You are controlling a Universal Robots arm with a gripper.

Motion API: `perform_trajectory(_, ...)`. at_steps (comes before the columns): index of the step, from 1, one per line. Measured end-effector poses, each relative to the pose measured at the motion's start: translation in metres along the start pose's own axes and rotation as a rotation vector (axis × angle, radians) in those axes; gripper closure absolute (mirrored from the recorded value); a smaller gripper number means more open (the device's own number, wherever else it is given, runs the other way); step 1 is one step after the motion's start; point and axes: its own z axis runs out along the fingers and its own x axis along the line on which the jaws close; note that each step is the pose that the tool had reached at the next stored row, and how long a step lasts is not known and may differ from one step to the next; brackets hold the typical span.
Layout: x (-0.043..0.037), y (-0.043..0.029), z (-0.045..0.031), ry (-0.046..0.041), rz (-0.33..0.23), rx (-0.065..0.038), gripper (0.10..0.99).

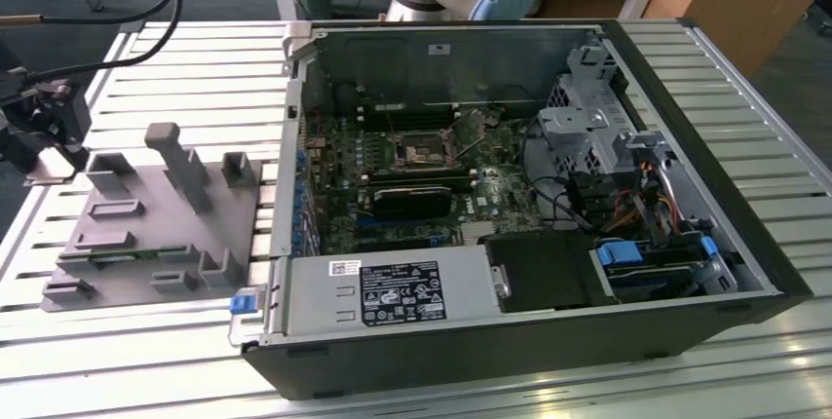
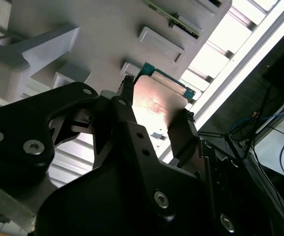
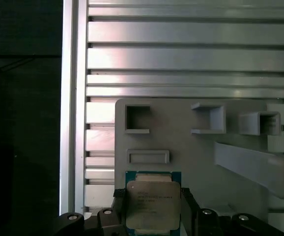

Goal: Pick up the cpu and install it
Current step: 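Pick up the cpu and move it towards the insertion slot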

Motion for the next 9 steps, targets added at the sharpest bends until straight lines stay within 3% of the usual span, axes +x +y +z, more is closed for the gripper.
perform_trajectory(9,-0.0001,0.0011,-0.0141,0.0,0.0,0.0,0.553)
